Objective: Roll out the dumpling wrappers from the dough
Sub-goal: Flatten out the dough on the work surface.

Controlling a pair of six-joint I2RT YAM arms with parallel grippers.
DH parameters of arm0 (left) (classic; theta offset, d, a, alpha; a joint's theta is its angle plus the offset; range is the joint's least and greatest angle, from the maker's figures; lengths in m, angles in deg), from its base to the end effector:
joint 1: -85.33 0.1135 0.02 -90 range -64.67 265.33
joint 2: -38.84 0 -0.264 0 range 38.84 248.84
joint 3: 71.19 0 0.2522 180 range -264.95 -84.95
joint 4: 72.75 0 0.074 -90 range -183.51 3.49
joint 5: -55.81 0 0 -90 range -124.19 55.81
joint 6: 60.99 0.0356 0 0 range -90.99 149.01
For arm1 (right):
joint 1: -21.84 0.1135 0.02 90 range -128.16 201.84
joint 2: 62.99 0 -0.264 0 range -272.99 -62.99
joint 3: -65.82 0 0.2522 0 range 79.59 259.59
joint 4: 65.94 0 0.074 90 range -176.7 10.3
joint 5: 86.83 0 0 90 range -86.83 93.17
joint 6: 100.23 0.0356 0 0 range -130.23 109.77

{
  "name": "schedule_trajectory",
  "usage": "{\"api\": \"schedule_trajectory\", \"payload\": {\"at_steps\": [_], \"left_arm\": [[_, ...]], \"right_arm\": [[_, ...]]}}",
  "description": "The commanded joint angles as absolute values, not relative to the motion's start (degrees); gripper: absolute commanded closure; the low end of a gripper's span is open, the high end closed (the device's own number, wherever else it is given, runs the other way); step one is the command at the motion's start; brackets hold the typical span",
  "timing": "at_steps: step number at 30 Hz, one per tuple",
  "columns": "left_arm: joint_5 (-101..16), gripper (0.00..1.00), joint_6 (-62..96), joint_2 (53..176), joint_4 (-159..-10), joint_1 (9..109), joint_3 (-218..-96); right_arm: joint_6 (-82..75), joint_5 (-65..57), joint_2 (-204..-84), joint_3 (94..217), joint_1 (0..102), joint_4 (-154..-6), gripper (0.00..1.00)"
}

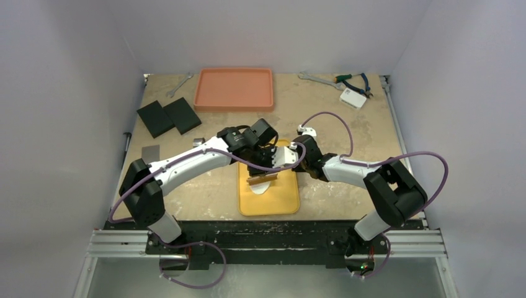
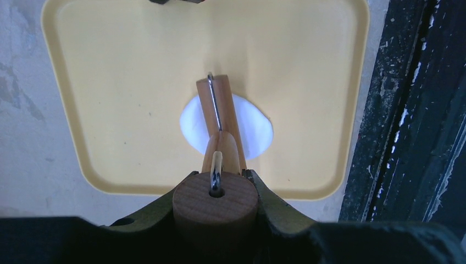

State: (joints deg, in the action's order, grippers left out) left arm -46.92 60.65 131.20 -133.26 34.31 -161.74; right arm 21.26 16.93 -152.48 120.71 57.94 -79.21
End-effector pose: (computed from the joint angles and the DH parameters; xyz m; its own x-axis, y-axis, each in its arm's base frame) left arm 0.2037 -0.2641 0.2730 -0.0427 0.8662 -0.4979 0.9926 0.0935 0.0776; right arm 0.2458 0.1688 0.1538 -0.7426 0.0864 -0.6642 -0.0651 0.9776 0.2000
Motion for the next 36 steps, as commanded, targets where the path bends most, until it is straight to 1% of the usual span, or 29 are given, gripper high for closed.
{"api": "schedule_trajectory", "payload": {"at_steps": [1, 4, 6, 14, 21, 24, 29, 36], "left_arm": [[-40.24, 1.00, 57.37, 128.56, -137.62, 33.96, -165.88], [-38.12, 1.00, 56.08, 128.66, -138.00, 34.20, -165.73], [-39.61, 1.00, 54.32, 128.66, -137.69, 35.12, -165.83], [-55.43, 1.00, 45.40, 129.60, -134.18, 46.30, -168.43], [-65.77, 1.00, 37.96, 130.32, -128.33, 47.41, -165.08], [-68.92, 1.00, 36.65, 131.45, -128.45, 48.51, -165.05], [-64.92, 1.00, 36.53, 132.51, -128.06, 49.40, -163.77], [-60.79, 1.00, 37.37, 137.63, -127.75, 51.88, -161.60]], "right_arm": [[19.92, 17.54, -151.67, 120.11, 58.02, -80.29, 1.00], [19.92, 17.50, -151.66, 120.08, 58.03, -80.23, 1.00], [19.93, 17.52, -151.68, 120.03, 58.05, -80.28, 1.00], [19.83, 17.43, -151.85, 120.19, 58.00, -80.23, 1.00], [19.74, 17.44, -152.30, 120.37, 58.03, -80.32, 1.00], [19.74, 17.46, -152.13, 120.37, 58.05, -80.39, 1.00], [19.70, 17.42, -152.34, 120.50, 58.04, -80.31, 1.00], [19.68, 17.41, -152.35, 120.50, 58.00, -80.33, 1.00]]}}
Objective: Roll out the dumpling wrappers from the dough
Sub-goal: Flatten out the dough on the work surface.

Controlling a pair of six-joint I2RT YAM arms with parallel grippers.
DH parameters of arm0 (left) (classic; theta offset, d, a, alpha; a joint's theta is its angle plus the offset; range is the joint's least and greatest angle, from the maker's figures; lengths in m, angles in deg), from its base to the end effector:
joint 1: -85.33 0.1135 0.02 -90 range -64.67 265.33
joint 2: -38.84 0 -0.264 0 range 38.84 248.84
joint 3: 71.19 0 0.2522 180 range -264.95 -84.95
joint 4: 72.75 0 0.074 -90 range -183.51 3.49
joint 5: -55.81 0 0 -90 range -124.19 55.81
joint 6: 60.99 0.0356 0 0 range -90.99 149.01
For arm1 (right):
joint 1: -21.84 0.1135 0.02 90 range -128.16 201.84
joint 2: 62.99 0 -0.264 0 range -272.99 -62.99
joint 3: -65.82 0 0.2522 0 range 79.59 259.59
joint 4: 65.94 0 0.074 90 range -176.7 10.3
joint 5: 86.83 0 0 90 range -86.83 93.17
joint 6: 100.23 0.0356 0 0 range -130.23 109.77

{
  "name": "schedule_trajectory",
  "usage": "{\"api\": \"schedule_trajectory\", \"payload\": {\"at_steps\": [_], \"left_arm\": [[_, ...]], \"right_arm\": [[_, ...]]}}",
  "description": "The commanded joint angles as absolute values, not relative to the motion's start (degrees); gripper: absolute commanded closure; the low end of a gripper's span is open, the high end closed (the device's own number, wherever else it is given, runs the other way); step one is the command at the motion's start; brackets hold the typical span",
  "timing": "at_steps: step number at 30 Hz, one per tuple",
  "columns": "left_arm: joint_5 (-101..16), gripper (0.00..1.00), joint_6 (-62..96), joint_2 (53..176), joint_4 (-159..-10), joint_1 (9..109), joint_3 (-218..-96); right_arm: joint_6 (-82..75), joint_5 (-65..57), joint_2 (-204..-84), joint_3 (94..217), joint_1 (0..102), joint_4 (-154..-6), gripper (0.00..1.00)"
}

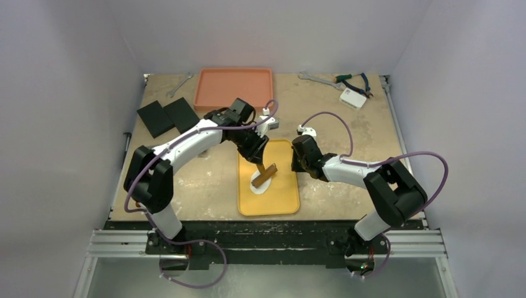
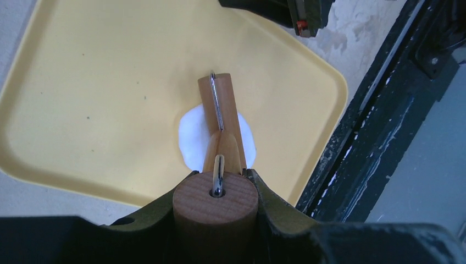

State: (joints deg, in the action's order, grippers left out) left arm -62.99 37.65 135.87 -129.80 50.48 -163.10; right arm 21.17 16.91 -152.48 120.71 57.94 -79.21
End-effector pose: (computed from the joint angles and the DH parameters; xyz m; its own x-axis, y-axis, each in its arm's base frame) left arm 0.2796 -0.2156 0.2600 -0.6145 0.5883 -0.5256 0.7866 0.5080 -0.3511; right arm 0.2458 0.1688 0.1538 -0.7426 0.0849 -0.6643 -0.0664 0.9777 0.1991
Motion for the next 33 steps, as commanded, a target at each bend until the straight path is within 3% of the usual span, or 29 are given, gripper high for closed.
{"api": "schedule_trajectory", "payload": {"at_steps": [1, 13, 25, 33], "left_arm": [[-59.84, 1.00, 37.82, 137.70, -127.52, 52.20, -161.33], [-53.47, 1.00, 41.81, 134.87, -127.04, 56.77, -158.31], [-57.71, 1.00, 41.61, 136.20, -125.94, 51.41, -157.90], [-55.91, 1.00, 43.48, 136.24, -127.13, 56.50, -158.85]], "right_arm": [[19.74, 17.42, -152.18, 120.34, 58.04, -80.24, 1.00], [19.68, 17.47, -152.11, 120.30, 58.04, -80.15, 1.00], [19.66, 17.34, -152.46, 120.47, 57.98, -80.23, 1.00], [19.61, 17.32, -152.71, 120.56, 58.02, -80.29, 1.00]]}}
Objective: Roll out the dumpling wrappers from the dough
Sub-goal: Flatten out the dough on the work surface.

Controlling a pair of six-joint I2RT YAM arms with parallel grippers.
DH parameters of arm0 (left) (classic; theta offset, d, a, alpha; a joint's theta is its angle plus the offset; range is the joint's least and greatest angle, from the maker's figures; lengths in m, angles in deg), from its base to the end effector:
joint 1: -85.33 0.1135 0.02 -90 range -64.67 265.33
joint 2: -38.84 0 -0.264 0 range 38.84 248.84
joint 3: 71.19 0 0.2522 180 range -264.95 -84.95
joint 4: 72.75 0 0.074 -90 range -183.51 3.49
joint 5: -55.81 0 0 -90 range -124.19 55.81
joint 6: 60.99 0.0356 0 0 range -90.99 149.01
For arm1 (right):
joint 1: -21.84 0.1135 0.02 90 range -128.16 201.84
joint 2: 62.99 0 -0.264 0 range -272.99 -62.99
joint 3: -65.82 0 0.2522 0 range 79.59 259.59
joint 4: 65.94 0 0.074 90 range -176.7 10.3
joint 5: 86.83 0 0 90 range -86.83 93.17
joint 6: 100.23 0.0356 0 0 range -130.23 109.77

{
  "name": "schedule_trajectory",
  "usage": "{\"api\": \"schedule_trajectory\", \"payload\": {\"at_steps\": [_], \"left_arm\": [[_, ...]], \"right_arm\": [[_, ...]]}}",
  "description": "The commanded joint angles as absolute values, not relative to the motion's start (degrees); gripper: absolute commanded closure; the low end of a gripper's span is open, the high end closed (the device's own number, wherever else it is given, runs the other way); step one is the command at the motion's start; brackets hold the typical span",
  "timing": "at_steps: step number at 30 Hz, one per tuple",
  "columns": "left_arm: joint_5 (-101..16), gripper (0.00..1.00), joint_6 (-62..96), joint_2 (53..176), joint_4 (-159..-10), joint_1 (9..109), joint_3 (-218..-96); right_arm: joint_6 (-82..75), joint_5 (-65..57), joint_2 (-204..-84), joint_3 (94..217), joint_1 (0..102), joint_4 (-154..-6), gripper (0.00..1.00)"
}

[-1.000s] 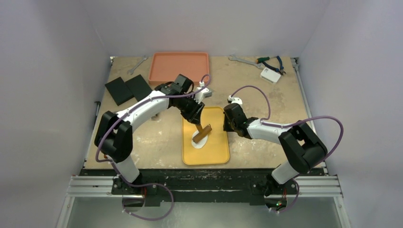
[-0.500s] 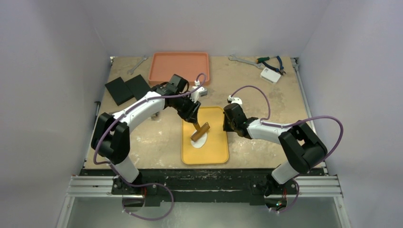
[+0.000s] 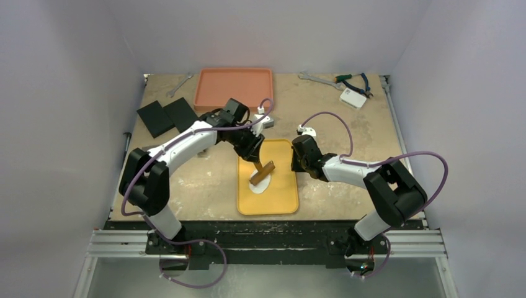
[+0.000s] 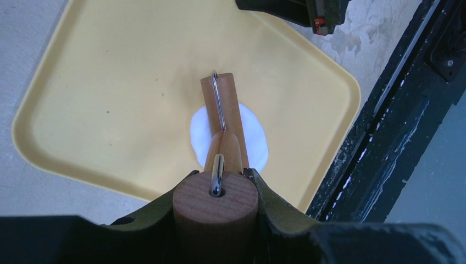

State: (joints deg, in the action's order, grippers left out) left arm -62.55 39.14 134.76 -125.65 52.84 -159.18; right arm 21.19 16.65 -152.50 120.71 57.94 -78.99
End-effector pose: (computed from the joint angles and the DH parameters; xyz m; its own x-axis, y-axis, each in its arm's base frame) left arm 0.2847 -0.2014 0.2493 -0.6075 0.5704 -0.5528 0.7871 0.5258 -0.3226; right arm 0.2460 0.1691 0.1539 -0.7423 0.0861 -0.6645 -0.0693 0.9765 0.2040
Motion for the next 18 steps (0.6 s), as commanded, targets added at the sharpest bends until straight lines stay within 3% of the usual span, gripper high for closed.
{"api": "schedule_trajectory", "payload": {"at_steps": [1, 12, 18], "left_arm": [[-55.04, 1.00, 43.97, 135.84, -127.06, 57.53, -159.06], [-55.44, 1.00, 43.97, 135.98, -126.83, 59.62, -158.71], [-56.60, 1.00, 43.27, 137.27, -125.94, 51.80, -158.56]], "right_arm": [[19.58, 17.25, -152.73, 120.70, 58.00, -80.36, 1.00], [19.58, 17.16, -152.64, 120.57, 58.02, -79.62, 1.00], [19.48, 17.10, -152.89, 120.79, 58.05, -79.62, 1.00]]}}
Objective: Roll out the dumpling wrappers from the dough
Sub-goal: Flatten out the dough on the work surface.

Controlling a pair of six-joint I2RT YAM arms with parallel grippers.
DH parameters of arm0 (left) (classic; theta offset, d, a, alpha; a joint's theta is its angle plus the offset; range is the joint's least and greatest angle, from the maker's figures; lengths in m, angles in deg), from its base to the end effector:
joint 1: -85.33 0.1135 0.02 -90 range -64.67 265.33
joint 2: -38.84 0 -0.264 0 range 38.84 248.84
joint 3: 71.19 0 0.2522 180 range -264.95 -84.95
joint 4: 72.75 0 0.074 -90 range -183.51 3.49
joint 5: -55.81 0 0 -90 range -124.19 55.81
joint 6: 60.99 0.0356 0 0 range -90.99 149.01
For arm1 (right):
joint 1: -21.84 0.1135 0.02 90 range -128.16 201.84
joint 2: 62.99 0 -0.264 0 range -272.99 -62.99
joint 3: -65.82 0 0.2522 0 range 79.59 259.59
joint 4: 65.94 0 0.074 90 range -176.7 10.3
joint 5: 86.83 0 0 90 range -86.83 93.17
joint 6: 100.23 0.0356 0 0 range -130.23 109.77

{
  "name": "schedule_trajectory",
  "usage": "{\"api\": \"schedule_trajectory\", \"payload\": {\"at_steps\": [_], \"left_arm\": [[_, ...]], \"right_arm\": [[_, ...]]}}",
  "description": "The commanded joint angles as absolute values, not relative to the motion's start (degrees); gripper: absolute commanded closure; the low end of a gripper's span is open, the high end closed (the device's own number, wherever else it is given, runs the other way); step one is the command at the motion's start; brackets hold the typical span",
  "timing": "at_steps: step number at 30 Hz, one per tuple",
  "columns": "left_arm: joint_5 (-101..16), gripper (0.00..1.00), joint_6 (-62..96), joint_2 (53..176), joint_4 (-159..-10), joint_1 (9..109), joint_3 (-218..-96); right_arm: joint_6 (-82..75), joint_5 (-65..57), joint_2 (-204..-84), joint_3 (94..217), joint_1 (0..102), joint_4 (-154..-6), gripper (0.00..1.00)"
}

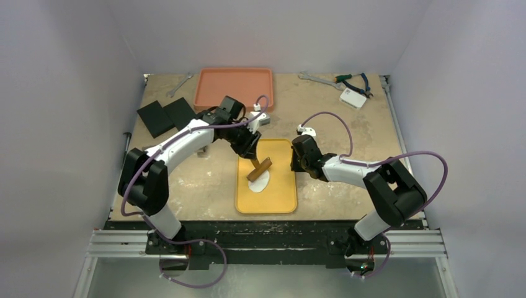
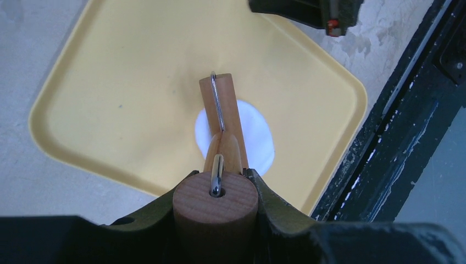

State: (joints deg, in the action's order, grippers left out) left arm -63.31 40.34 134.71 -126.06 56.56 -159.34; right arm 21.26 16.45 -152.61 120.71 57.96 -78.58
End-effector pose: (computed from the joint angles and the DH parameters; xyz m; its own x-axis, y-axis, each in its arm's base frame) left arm 0.2965 -0.1826 0.2503 -0.6287 0.5410 -0.5586 0.7655 0.5569 -0.3223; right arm 0.2464 0.1697 0.1539 -0.7408 0.0887 -0.6658 -0.0716 0.9752 0.2096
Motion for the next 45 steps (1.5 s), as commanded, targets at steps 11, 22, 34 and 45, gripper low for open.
{"api": "schedule_trajectory", "payload": {"at_steps": [11, 22, 34, 45], "left_arm": [[-52.92, 1.00, 46.07, 137.97, -126.92, 58.24, -159.89], [-53.97, 1.00, 44.95, 137.03, -127.03, 57.25, -159.02], [-47.44, 1.00, 44.56, 134.47, -126.49, 56.76, -166.28], [-54.45, 1.00, 41.52, 130.38, -130.37, 49.45, -169.21]], "right_arm": [[19.48, 17.14, -153.12, 120.83, 58.04, -79.62, 1.00], [19.49, 16.97, -153.16, 120.81, 58.04, -79.62, 1.00], [19.40, 16.89, -153.25, 120.91, 58.00, -79.62, 1.00], [19.30, 16.73, -153.22, 120.84, 58.00, -79.62, 1.00]]}}
